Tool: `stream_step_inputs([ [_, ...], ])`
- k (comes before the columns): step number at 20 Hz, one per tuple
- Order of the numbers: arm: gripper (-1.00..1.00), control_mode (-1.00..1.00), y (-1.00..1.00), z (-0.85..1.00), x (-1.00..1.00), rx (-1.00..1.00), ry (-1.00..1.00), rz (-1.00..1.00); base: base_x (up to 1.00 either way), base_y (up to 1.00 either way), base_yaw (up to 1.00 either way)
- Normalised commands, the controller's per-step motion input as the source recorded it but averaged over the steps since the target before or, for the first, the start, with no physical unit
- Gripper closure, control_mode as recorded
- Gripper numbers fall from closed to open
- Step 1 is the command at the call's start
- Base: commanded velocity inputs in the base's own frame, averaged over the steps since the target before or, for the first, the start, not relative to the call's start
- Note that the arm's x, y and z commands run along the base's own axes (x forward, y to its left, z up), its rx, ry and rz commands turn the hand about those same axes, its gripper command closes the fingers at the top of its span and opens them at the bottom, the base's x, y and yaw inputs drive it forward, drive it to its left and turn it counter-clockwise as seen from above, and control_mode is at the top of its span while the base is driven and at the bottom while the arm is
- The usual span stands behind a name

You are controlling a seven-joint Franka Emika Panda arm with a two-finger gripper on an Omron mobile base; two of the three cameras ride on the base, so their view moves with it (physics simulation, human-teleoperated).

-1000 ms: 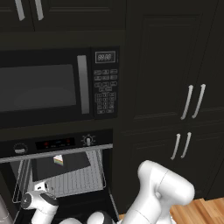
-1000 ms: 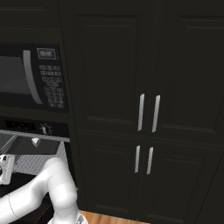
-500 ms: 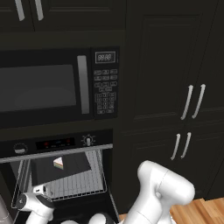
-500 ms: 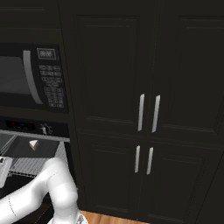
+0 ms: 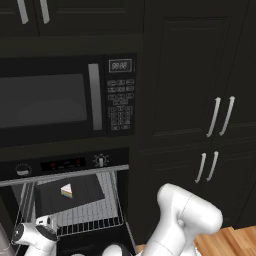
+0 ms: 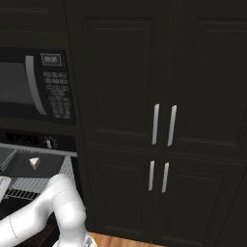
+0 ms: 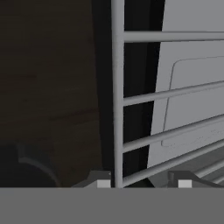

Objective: Take the baked cake out of the oven and place it on the plate for cooling. Then close the oven door.

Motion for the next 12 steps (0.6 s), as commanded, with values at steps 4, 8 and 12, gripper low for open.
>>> stream_step_inputs([
  [4,1.0,-1.0,0.13,-0.7,-0.67,-0.04,0.07,-0.09,0.0,0.0,0.0],
  [8,1.0,-1.0,0.14,-0.72,-0.68,-0.06,0.08,-0.1,0.0,0.0,0.0],
  [12,1.0,-1.0,0.14,-0.72,-0.65,-0.07,0.1,-0.1,0.0,0.0,0.0],
])
